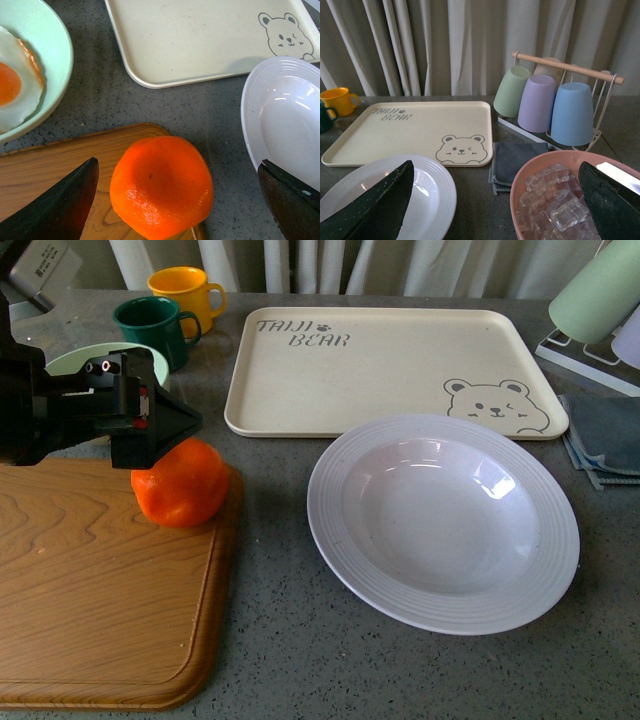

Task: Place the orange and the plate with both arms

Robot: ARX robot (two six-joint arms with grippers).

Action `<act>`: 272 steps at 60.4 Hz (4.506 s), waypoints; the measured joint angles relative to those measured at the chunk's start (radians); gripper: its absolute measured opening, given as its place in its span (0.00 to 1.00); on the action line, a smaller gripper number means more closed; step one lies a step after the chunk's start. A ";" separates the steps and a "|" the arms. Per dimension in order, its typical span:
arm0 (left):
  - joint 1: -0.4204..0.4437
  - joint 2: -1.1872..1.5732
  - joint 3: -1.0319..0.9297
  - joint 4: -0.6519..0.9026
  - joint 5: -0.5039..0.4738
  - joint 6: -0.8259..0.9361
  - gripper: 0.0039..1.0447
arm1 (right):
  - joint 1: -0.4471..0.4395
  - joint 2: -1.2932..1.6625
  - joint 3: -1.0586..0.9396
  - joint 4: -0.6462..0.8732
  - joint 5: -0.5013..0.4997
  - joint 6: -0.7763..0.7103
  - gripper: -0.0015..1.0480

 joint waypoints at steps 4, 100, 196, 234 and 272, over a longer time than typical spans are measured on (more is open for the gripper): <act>-0.005 0.023 0.011 0.000 -0.021 0.017 0.92 | 0.000 0.000 0.000 0.000 0.000 0.000 0.91; -0.047 0.058 0.058 -0.090 -0.068 0.181 0.55 | 0.000 0.000 0.000 0.000 0.000 0.000 0.91; -0.410 0.313 0.338 0.023 0.026 -0.019 0.93 | 0.000 0.000 0.000 0.000 0.000 0.000 0.91; -0.099 -0.120 0.080 0.254 -0.050 -0.127 0.86 | 0.000 0.000 0.000 0.000 0.002 0.000 0.91; 0.065 -0.575 -0.486 0.542 -0.501 0.114 0.01 | 0.000 0.000 0.000 0.000 0.000 0.000 0.91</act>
